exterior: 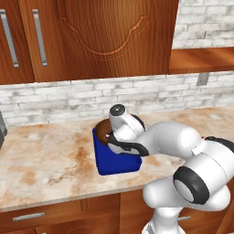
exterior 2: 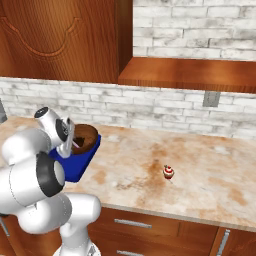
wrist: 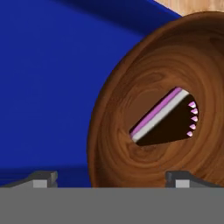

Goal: Place the bowl with cake and the cupcake onto the tray.

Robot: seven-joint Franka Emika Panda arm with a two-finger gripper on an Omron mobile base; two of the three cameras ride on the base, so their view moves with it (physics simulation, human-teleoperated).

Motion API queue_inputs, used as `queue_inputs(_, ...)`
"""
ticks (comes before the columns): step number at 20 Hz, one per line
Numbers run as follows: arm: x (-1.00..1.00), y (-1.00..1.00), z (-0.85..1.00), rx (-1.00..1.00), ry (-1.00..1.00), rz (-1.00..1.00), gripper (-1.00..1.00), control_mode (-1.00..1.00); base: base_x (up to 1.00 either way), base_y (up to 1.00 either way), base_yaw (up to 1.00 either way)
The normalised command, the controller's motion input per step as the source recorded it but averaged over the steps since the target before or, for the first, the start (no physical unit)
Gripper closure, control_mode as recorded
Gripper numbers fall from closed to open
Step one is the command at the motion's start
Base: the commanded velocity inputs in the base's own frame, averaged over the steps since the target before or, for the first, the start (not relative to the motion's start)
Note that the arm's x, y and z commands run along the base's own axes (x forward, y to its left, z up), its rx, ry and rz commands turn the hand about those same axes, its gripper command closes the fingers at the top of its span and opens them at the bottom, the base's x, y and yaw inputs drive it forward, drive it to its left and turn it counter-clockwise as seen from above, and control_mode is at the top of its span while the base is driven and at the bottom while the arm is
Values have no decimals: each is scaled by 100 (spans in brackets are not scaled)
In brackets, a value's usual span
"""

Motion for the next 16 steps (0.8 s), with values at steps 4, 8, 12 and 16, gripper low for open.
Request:
queue_inputs(4, -9, -1, 34, 1, 0, -4, -100, -100, 0, 0, 0)
queue_inputs(8, -24, -6, 25, 3, 0, -12, -100, -100, 0, 0, 0)
queue_inputs(12, -22, -8, 29, 5, -1, -18, -100, -100, 0, 0, 0)
queue_inputs(16, -11, -6, 41, 5, -1, -20, -100, -100, 0, 0, 0)
